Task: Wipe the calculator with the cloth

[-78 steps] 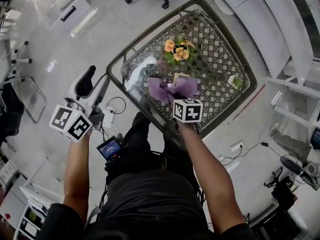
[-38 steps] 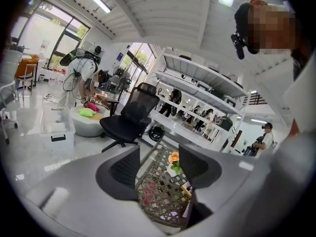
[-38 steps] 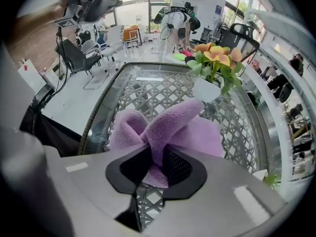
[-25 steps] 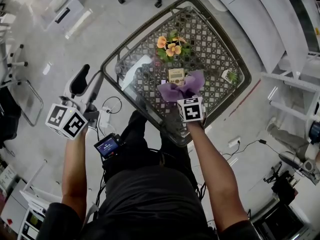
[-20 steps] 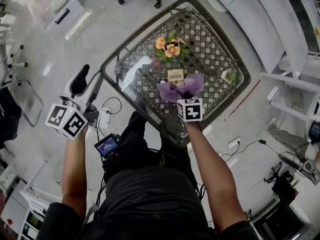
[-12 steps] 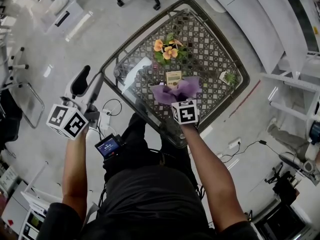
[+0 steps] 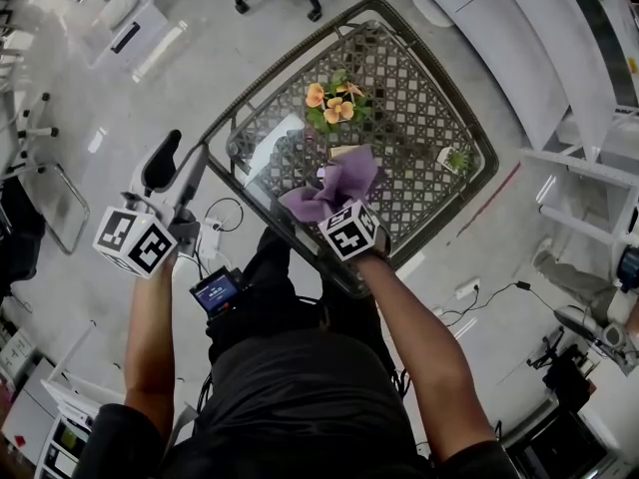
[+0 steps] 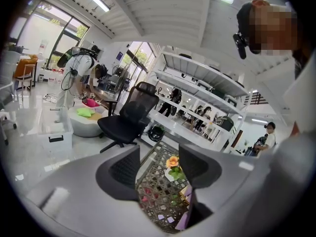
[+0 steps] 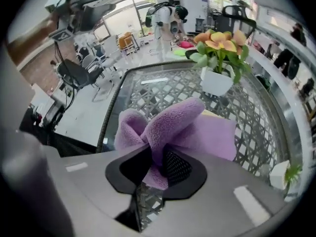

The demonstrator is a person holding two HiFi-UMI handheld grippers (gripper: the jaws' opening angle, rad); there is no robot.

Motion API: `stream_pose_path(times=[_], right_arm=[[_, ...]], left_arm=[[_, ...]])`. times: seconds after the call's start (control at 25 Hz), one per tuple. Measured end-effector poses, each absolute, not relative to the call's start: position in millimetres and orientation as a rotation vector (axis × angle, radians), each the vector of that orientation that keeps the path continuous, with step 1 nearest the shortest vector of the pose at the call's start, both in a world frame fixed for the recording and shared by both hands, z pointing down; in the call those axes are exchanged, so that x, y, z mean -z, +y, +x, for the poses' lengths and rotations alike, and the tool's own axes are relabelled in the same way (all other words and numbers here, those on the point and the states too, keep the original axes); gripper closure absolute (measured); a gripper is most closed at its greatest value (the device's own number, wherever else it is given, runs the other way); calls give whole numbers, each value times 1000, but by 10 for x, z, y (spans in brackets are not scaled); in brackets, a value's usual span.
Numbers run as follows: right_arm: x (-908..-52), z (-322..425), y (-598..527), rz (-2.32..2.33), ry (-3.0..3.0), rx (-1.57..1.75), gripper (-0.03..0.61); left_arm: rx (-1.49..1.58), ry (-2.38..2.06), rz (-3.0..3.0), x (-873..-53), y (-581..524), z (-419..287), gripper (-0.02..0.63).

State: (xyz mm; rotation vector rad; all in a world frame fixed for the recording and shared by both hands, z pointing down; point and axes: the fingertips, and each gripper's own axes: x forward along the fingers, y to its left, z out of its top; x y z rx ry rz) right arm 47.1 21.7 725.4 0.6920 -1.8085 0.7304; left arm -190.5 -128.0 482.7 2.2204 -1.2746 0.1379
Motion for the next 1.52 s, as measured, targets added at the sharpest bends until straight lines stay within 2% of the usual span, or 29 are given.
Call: stream_pose_path(times=[0.2,0.4,1.0,1.2,1.52], right_arm=[[-7214,430,246,485,-1784,-355,509],[-7200,476,235,459,-1770,-302,509],[-7284,1189,157,721,-1666,-637,508],[-7301,1421,277,801,-1613,-861,505],[-6916,1917,246,1078,-1615,-1065,483]], left_arm=[[-144,-1277,2206,-4835,-1295,-1906,339],[-136,-1271,2215,-4814,-1295,-1886,339],[-159,-1266,2239,-4769,-1258,-1899,339],[-183,-1260,2254,-4707,-1233,-1916,339],[-236,-1224,2292,-4573,-1195,-1806,339]])
